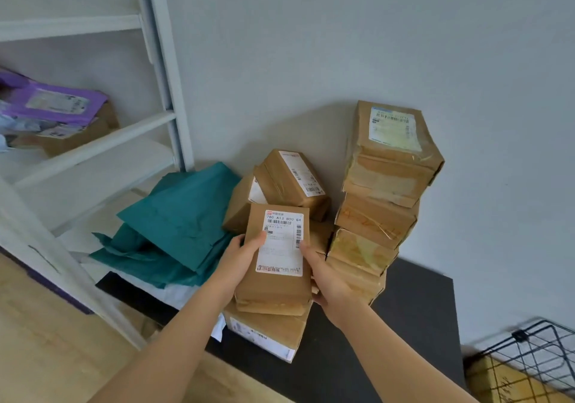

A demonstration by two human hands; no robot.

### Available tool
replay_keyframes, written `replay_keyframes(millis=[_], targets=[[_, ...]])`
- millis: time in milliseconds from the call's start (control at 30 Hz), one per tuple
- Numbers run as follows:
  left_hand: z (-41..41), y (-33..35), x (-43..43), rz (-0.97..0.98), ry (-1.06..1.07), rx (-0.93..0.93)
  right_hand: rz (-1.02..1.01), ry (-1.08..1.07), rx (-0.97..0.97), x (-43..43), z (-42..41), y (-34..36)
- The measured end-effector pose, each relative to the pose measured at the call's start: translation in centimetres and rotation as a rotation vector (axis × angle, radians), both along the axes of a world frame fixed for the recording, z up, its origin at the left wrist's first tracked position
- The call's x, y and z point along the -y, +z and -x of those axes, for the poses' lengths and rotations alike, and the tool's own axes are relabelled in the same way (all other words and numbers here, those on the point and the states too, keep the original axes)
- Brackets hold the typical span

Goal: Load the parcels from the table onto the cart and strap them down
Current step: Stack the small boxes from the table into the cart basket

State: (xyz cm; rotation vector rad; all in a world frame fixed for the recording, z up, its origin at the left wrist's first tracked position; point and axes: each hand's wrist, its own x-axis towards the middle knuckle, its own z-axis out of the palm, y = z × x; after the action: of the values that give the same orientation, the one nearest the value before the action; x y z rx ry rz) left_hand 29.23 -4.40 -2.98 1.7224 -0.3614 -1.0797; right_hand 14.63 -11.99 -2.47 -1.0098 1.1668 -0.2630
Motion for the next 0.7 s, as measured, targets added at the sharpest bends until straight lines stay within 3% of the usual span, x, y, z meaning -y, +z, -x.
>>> replay_keyframes(millis=[367,700], targets=[[0.9,2.3,-3.4,0.157,0.138,-0.073,0.192,0.108,0.086,-2.9,1.4,2.9],[9.8,4.6,-6.2,0.229,0.107,-0.058,0.192,0.098,0.179,-5.1,11.1,3.5]])
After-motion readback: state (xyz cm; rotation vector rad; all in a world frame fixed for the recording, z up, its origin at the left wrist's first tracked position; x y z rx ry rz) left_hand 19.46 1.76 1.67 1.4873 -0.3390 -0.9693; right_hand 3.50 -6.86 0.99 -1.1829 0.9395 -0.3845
